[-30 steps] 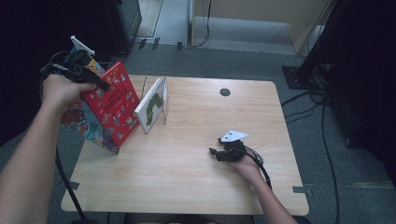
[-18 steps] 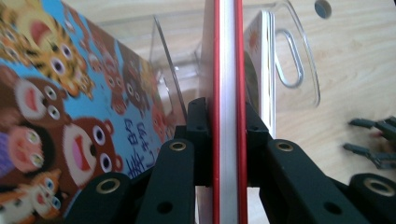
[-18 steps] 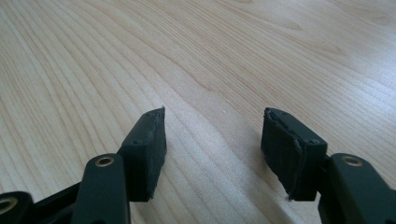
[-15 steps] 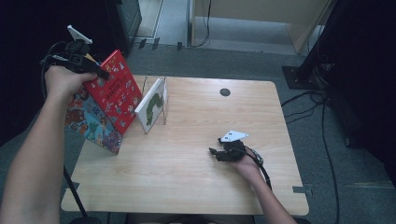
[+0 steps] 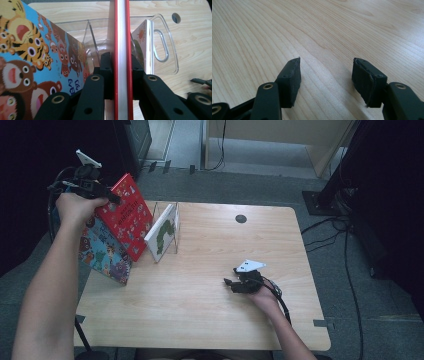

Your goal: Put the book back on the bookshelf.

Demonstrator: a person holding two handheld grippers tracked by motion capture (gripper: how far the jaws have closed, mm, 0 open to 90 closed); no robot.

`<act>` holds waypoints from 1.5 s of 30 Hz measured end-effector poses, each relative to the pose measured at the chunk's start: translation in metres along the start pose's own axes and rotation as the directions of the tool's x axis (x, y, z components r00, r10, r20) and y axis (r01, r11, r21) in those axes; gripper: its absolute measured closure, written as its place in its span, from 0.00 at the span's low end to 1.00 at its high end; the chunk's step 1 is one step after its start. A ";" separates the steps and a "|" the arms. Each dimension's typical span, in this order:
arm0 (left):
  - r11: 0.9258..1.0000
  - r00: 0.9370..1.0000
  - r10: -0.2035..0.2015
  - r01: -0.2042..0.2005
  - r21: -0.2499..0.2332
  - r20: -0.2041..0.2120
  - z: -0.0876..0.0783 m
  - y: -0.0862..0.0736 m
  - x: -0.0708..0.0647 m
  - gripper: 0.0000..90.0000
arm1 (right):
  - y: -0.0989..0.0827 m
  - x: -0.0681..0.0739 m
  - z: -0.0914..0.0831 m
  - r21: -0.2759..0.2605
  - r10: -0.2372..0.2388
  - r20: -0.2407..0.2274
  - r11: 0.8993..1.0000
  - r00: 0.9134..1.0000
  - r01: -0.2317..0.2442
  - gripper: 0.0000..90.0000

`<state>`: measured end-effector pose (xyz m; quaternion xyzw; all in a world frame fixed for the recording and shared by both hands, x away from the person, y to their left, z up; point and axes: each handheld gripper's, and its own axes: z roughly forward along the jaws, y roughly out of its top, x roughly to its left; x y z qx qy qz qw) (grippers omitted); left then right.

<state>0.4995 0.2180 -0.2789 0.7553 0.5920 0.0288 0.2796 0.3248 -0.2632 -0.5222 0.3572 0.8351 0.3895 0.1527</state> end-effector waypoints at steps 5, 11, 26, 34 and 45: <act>1.000 1.000 0.003 -0.003 -0.006 0.003 0.006 0.000 0.000 0.89 | 0.000 0.000 0.000 0.000 0.000 0.000 1.000 1.000 0.000 0.45; 1.000 1.000 -0.002 0.002 0.006 0.004 0.010 -0.001 0.001 0.88 | 0.000 0.000 0.000 0.000 -0.001 0.000 1.000 1.000 0.001 0.45; 1.000 1.000 0.006 -0.005 -0.014 0.027 -0.007 0.000 0.008 0.69 | 0.000 0.000 0.000 -0.001 -0.001 0.000 1.000 1.000 0.001 0.45; 1.000 0.999 -0.003 0.003 0.003 0.037 -0.009 -0.004 0.015 0.57 | 0.000 0.000 0.000 0.001 0.003 0.003 1.000 1.000 -0.003 0.44; 1.000 0.998 -0.012 0.013 -0.022 0.068 -0.021 -0.006 0.019 0.52 | 0.000 0.000 0.000 0.000 0.001 0.004 1.000 1.000 -0.001 0.44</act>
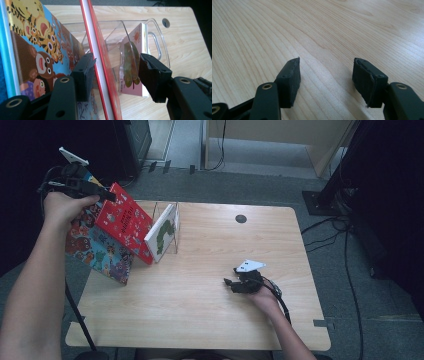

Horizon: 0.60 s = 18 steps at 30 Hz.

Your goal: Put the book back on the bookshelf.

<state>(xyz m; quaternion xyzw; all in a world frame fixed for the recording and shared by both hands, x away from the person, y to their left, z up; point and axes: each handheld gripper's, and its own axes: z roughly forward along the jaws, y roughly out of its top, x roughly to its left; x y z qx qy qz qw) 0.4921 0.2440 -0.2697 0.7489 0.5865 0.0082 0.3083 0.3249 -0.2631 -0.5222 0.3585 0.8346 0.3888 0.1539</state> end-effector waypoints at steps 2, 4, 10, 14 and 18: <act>1.000 1.000 0.003 -0.003 -0.004 0.001 -0.001 0.000 0.000 0.52 | 0.000 0.000 0.000 0.000 0.000 0.000 1.000 1.000 0.000 0.44; 1.000 1.000 0.003 -0.003 -0.008 0.006 -0.003 -0.001 -0.001 0.51 | 0.000 0.000 0.000 0.000 0.000 0.000 1.000 1.000 0.000 0.44; 0.999 1.000 0.018 -0.018 -0.040 0.008 -0.016 -0.001 -0.005 0.50 | 0.000 0.000 0.000 0.001 -0.002 -0.002 1.000 1.000 0.002 0.43; 0.997 0.999 0.039 -0.039 -0.063 0.002 -0.026 -0.004 -0.012 0.49 | 0.000 0.000 0.000 0.002 0.000 -0.003 1.000 1.000 0.000 0.42; 0.996 0.998 0.060 -0.060 -0.068 -0.007 -0.032 -0.007 -0.016 0.48 | 0.000 0.000 0.000 0.003 0.002 -0.003 1.000 1.000 -0.002 0.42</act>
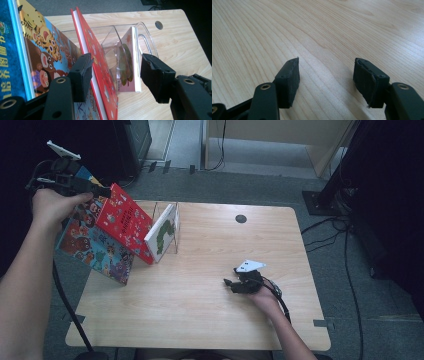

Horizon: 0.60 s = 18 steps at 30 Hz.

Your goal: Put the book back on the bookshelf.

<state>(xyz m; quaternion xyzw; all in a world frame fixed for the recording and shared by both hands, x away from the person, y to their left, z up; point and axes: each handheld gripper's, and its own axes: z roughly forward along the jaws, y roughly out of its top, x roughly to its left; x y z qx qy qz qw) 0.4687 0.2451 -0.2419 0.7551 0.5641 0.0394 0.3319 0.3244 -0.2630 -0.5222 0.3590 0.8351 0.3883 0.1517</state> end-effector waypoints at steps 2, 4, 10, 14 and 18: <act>1.000 1.000 0.005 -0.005 -0.011 -0.012 -0.005 -0.003 -0.004 0.47 | 0.000 0.000 0.000 0.000 0.000 0.000 1.000 1.000 0.000 0.42; 1.000 1.000 0.010 -0.010 -0.015 -0.005 -0.006 -0.003 -0.007 0.47 | 0.000 0.000 0.000 -0.001 -0.002 0.000 1.000 1.000 0.002 0.42; 0.999 0.999 0.040 -0.040 -0.017 0.023 -0.008 -0.008 -0.027 0.46 | 0.000 0.000 0.000 0.000 -0.005 -0.001 1.000 1.000 0.005 0.40; 0.999 0.998 0.043 -0.042 -0.026 0.040 -0.006 -0.011 -0.033 0.45 | 0.000 0.001 0.000 0.000 -0.003 0.003 1.000 1.000 0.003 0.39; 0.998 0.997 0.055 -0.054 -0.034 0.048 0.001 -0.019 -0.038 0.45 | 0.000 0.001 0.000 0.000 -0.006 0.002 1.000 1.000 0.006 0.38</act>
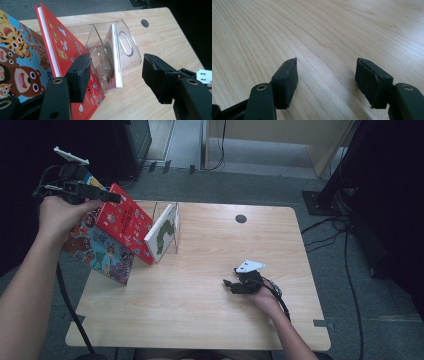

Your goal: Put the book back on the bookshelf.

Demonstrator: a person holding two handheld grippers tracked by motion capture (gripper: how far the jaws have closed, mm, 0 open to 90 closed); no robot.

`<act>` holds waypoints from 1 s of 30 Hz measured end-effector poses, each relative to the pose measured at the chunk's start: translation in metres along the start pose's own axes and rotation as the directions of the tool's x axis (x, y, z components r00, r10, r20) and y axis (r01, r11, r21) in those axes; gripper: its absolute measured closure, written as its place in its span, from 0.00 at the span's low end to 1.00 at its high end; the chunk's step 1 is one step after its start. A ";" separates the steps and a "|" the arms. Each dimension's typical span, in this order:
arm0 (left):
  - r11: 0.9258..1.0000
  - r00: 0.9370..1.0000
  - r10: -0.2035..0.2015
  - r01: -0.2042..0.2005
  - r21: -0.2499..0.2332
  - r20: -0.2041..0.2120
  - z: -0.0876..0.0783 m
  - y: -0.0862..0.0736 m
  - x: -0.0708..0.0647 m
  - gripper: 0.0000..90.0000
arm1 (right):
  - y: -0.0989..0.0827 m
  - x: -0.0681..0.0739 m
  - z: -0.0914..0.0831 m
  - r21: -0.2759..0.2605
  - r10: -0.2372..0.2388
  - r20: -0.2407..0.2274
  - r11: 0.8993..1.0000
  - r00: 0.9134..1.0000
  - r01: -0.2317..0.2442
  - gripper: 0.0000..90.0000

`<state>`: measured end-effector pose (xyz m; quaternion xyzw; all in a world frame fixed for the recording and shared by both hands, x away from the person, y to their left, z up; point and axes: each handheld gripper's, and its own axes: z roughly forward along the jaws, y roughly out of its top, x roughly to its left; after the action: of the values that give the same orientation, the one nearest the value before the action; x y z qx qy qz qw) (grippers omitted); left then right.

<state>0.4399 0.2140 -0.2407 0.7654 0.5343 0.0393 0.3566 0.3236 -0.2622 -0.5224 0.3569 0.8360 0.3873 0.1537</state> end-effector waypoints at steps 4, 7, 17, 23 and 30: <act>1.000 1.000 0.012 -0.012 -0.008 0.011 0.004 -0.005 -0.004 0.45 | 0.000 0.000 0.000 0.002 -0.002 -0.002 1.000 1.000 0.002 0.38; 1.000 0.999 0.027 -0.027 -0.005 0.018 0.009 -0.009 -0.009 0.45 | 0.000 0.001 0.000 0.003 0.001 -0.001 1.000 1.000 -0.001 0.37; 0.999 0.997 0.053 -0.053 -0.002 0.056 0.033 -0.031 -0.021 0.44 | 0.000 0.001 0.000 0.004 -0.001 -0.003 1.000 1.000 0.001 0.36; 0.996 0.995 0.086 -0.086 0.002 0.060 0.043 -0.041 -0.034 0.44 | 0.000 0.001 0.000 0.005 0.001 -0.003 1.000 1.000 -0.001 0.36; 0.995 0.991 0.103 -0.104 0.000 0.090 0.050 -0.049 -0.043 0.44 | 0.000 0.001 0.000 0.005 0.001 -0.003 1.000 1.000 -0.001 0.36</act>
<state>0.4051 0.1611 -0.2927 0.7939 0.4773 0.0220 0.3760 0.3228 -0.2615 -0.5224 0.3572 0.8371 0.3857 0.1514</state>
